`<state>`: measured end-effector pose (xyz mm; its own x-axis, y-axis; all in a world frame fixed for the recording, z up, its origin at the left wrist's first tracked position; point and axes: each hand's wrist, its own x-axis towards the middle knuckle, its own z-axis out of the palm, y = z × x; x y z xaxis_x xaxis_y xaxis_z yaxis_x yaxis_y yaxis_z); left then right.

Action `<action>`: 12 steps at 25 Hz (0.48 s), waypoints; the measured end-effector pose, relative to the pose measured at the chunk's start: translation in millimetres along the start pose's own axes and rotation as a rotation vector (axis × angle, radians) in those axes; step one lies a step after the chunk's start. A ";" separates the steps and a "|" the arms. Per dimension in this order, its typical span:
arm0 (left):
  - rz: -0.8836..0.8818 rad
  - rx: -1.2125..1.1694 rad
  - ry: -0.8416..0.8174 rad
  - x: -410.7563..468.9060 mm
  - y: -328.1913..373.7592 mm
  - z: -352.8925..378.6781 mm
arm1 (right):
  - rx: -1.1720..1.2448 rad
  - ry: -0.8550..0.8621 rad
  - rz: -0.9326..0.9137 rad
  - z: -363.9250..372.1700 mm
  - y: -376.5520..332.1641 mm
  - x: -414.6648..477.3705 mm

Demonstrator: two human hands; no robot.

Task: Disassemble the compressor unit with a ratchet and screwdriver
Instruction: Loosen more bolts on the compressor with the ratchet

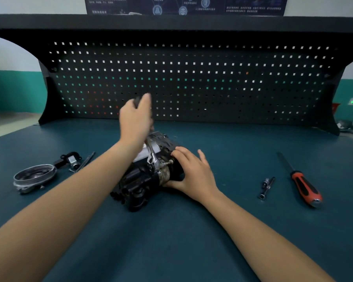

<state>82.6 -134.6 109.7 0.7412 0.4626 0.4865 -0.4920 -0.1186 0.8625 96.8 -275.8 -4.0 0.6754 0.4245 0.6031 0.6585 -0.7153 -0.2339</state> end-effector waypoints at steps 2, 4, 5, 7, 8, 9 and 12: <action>-0.136 0.150 0.061 16.6 -21.6 -19.8 | 0.026 -0.026 0.000 -0.5 -1.4 -0.1; -0.232 0.221 0.041 23.8 -33.1 -29.8 | 0.044 -0.030 -0.003 -0.2 -1.3 0.9; -0.266 0.216 0.036 24.5 -34.2 -30.2 | 0.045 -0.026 -0.004 0.6 -0.9 0.7; -0.246 0.187 0.029 21.4 -26.1 -22.4 | 0.043 -0.022 -0.004 0.3 -0.2 0.1; -0.176 0.157 0.026 16.3 -18.9 -16.6 | 0.043 -0.020 -0.005 0.0 -0.1 -0.2; -0.078 0.113 0.014 7.8 -10.2 -10.9 | 0.041 -0.012 -0.013 0.3 -0.1 -0.8; 0.290 0.136 -0.175 -32.7 13.9 0.1 | 0.026 -0.020 -0.009 0.7 -1.1 -0.3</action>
<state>51.7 -151.5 105.8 0.6526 0.2363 0.7199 -0.6366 -0.3443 0.6901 96.1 -274.7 -4.5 0.6757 0.4423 0.5897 0.6728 -0.6970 -0.2481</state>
